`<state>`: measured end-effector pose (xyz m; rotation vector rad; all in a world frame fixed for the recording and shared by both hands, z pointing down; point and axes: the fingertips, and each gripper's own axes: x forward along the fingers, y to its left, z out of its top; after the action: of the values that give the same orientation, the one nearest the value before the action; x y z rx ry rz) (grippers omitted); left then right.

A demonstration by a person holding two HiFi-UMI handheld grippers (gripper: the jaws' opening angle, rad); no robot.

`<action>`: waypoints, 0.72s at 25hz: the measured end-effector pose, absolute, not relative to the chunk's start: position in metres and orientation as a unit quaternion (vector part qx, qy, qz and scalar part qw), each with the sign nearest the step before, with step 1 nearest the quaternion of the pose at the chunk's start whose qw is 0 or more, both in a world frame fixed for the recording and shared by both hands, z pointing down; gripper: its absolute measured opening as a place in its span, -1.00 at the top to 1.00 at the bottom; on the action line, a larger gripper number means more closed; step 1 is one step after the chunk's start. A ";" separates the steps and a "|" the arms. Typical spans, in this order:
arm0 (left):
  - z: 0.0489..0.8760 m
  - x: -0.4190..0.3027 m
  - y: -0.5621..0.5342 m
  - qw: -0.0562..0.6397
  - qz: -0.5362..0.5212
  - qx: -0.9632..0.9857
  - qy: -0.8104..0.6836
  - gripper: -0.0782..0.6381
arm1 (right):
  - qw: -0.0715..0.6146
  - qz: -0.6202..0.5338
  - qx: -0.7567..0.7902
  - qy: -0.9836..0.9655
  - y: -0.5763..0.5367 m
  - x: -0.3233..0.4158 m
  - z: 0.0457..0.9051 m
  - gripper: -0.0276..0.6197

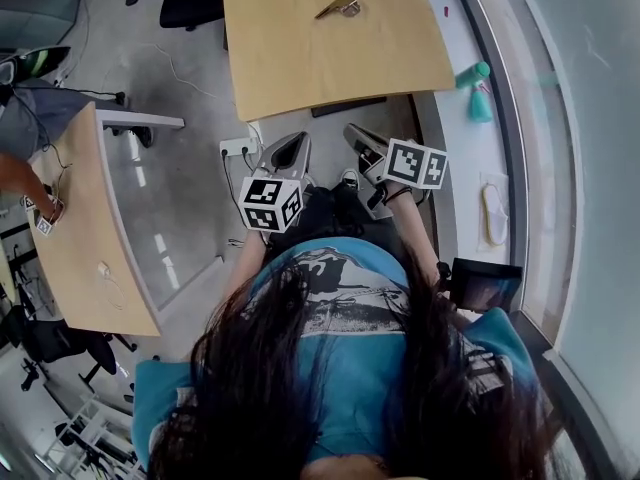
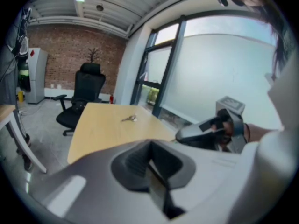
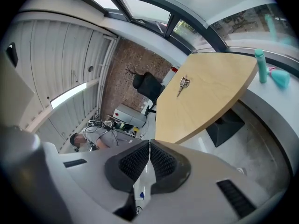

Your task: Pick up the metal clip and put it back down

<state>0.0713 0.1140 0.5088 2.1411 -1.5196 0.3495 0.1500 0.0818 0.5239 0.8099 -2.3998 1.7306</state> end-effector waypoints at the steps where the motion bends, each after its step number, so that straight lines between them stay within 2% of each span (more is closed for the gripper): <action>1: 0.511 0.070 0.117 0.246 0.129 0.782 -0.557 0.77 | 0.041 0.566 0.261 -0.781 0.086 0.147 0.526 0.85; 9: 0.516 0.050 0.139 0.253 0.119 0.773 -0.569 0.77 | 0.070 0.567 0.251 -0.781 0.101 0.124 0.539 0.85; 15: 0.503 -0.013 0.180 0.249 0.101 0.768 -0.581 0.77 | 0.076 0.544 0.260 -0.794 0.130 0.069 0.522 0.85; 18: 0.502 -0.020 0.180 0.244 0.093 0.772 -0.580 0.77 | 0.080 0.532 0.266 -0.800 0.137 0.062 0.520 0.85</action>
<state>-0.0201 0.1797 0.5017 2.1081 -1.5847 0.2550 0.0621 0.1370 0.5201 0.7947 -2.3928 1.5922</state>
